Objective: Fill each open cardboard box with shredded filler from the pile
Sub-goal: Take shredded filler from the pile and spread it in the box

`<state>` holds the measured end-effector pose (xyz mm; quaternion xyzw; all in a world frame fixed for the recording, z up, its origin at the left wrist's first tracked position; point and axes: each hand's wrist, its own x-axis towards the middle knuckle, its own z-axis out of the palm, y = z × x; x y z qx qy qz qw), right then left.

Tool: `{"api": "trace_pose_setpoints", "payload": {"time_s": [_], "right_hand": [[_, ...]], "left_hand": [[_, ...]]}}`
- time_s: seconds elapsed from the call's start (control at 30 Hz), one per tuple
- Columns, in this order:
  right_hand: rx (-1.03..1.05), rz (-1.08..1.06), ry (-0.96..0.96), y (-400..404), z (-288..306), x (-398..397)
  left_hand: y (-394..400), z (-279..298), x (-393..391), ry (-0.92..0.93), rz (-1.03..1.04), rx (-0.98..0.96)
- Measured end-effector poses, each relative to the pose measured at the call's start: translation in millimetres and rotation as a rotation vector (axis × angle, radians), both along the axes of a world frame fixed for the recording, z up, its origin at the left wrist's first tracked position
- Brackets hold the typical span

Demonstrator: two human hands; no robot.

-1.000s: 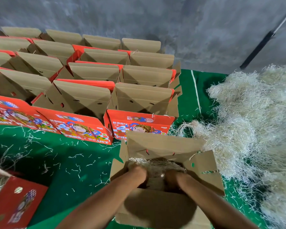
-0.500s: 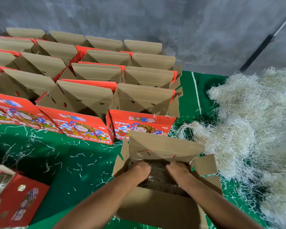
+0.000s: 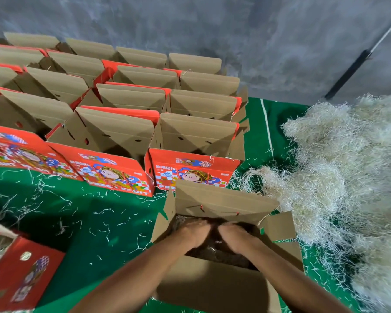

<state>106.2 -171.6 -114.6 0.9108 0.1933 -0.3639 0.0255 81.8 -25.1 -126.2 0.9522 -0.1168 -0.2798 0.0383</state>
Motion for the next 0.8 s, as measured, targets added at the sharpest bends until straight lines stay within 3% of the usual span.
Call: {"api": "trace_pose_setpoints", "payload": {"time_s": [0.13, 0.23, 0.33, 0.47, 0.57, 0.7, 0.8], "right_hand": [[-0.084, 0.039, 0.158, -8, -6, -15], [-0.182, 0.034, 0.201, -25, -6, -20], [-0.132, 0.005, 0.104, -25, 0, -21], [-0.059, 0.009, -0.175, -14, 13, -10], [-0.118, -0.056, -0.139, -26, -2, -15], [-0.199, -0.032, 0.006, -32, -19, -24], [-0.269, -0.046, 0.052, -14, -18, -21]], "left_hand": [[7, -6, -3, 0.078, -0.011, 0.236], [10, -8, 0, 0.096, -0.015, 0.299], [7, -5, 0, 0.071, 0.010, 0.290], [0, 8, 2, -0.089, 0.043, 0.178], [-1, 11, 2, -0.014, 0.137, 0.222], [10, 4, -6, 0.121, 0.072, 0.306], [6, 3, -9, 0.149, 0.133, 0.270]]}}
